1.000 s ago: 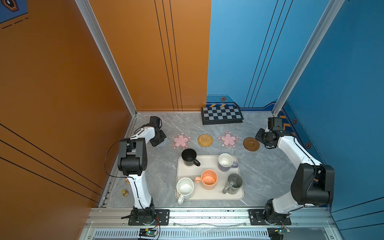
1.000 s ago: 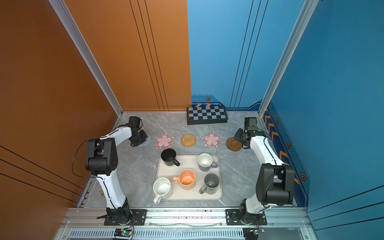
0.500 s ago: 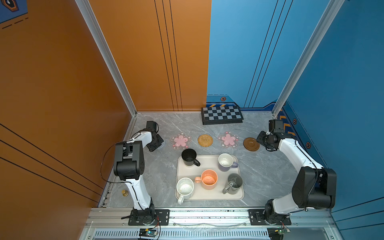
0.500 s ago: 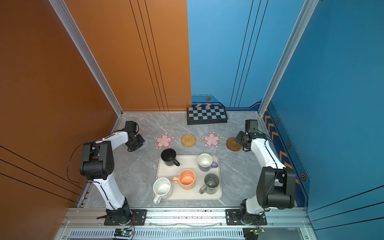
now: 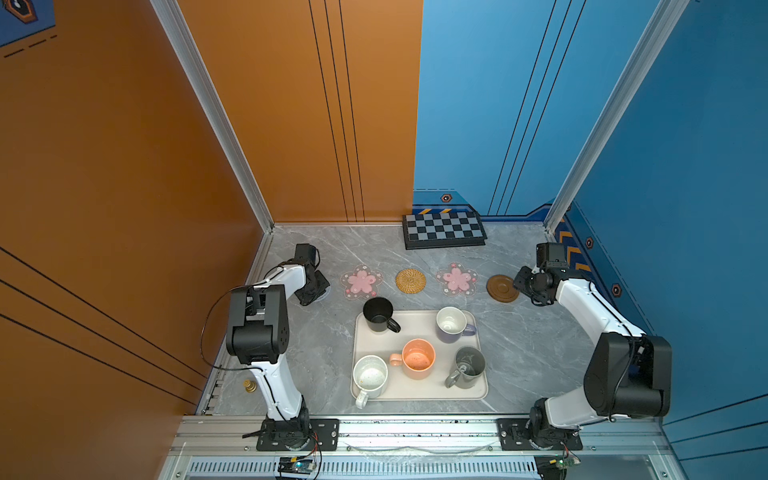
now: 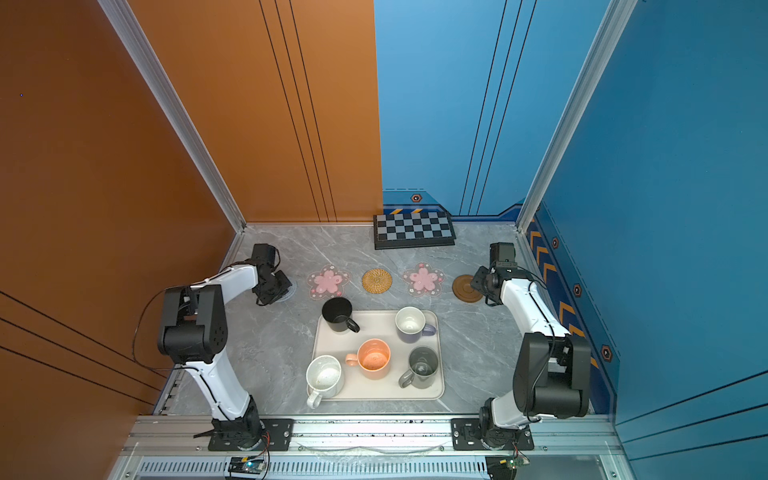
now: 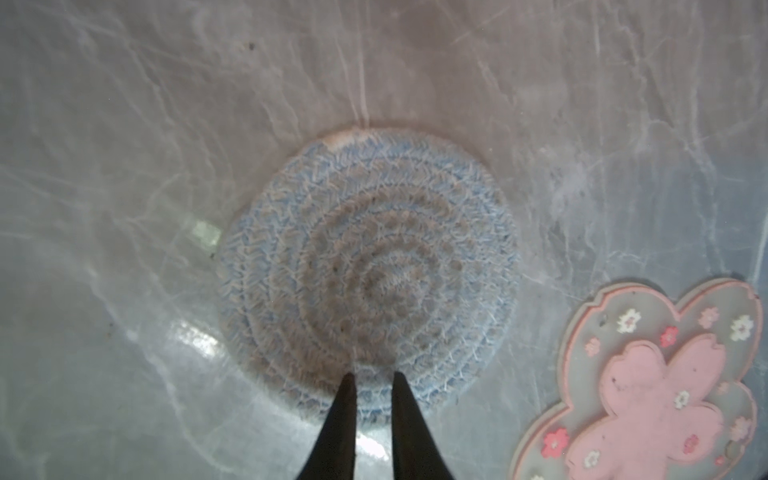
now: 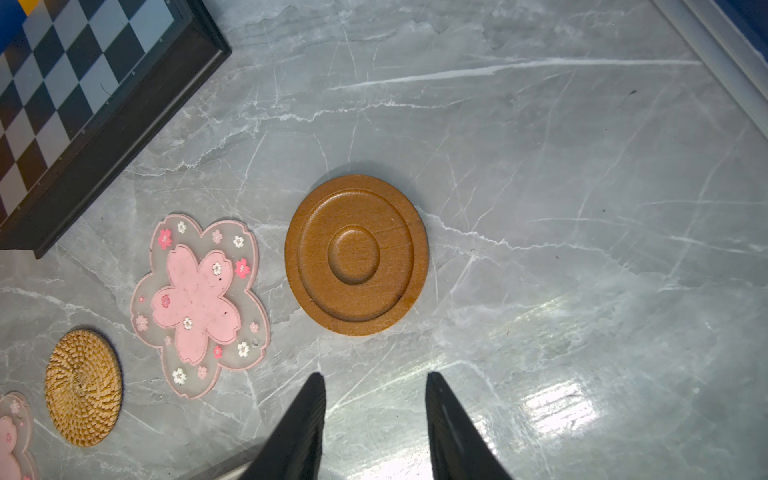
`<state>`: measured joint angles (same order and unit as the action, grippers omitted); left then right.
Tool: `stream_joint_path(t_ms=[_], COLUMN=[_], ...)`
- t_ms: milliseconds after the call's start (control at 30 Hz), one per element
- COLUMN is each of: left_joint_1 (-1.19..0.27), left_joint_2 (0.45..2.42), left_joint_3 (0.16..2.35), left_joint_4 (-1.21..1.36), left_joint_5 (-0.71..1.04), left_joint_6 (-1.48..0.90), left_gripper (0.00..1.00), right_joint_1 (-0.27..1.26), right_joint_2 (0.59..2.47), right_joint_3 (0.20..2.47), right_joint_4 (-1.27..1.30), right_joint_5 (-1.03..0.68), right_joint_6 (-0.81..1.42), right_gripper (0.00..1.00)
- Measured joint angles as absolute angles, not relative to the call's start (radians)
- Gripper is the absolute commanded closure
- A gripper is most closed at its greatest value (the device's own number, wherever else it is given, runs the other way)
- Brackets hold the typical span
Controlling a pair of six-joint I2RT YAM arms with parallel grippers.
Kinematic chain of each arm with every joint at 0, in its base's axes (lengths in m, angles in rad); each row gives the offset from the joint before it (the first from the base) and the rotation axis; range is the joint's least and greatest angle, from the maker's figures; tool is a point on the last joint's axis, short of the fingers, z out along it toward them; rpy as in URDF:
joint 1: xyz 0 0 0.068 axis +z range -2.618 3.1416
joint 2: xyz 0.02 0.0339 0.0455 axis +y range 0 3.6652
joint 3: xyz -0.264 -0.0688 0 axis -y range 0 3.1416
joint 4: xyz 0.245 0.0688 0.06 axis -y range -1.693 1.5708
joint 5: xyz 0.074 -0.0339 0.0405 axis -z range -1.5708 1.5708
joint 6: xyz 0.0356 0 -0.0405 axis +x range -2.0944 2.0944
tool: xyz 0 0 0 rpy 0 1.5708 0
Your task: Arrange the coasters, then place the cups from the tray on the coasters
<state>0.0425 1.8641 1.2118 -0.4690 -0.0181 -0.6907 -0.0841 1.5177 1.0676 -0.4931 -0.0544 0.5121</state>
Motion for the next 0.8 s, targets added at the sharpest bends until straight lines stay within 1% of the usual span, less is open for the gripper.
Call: stream_joint_path(t_ms=[167, 367, 500, 633, 800], left_joint_1=[0.042, 0.04, 0.038, 0.038, 0.038], left_joint_2=[1.806, 1.724, 1.696, 1.694, 1.694], left_joint_3=[1.213, 1.227, 1.227, 1.227, 1.227], left_joint_4=[-0.481, -0.489, -0.498, -0.509, -0.515], left_joint_5=[-0.018, -0.019, -0.019, -0.023, -0.023], left_joint_6=[-0.69, -0.69, -0.689, -0.684, -0.681], left_gripper=[0.75, 0.74, 0.75, 0.77, 0.78], right_joint_1=[-0.085, -0.082, -0.07, -0.053, -0.046], right_joint_2=[1.591, 1.698, 1.774, 1.819, 1.846], right_joint_3=[1.063, 1.07, 1.113, 1.152, 1.202], right_joint_4=[-0.471, -0.426, -0.415, -0.4, -0.389], right_joint_5=[-0.056, -0.075, -0.079, -0.083, -0.084], right_joint_6=[0.513, 0.515, 0.521, 0.522, 0.521], right_gripper=[0.61, 0.67, 0.74, 0.85, 0.91])
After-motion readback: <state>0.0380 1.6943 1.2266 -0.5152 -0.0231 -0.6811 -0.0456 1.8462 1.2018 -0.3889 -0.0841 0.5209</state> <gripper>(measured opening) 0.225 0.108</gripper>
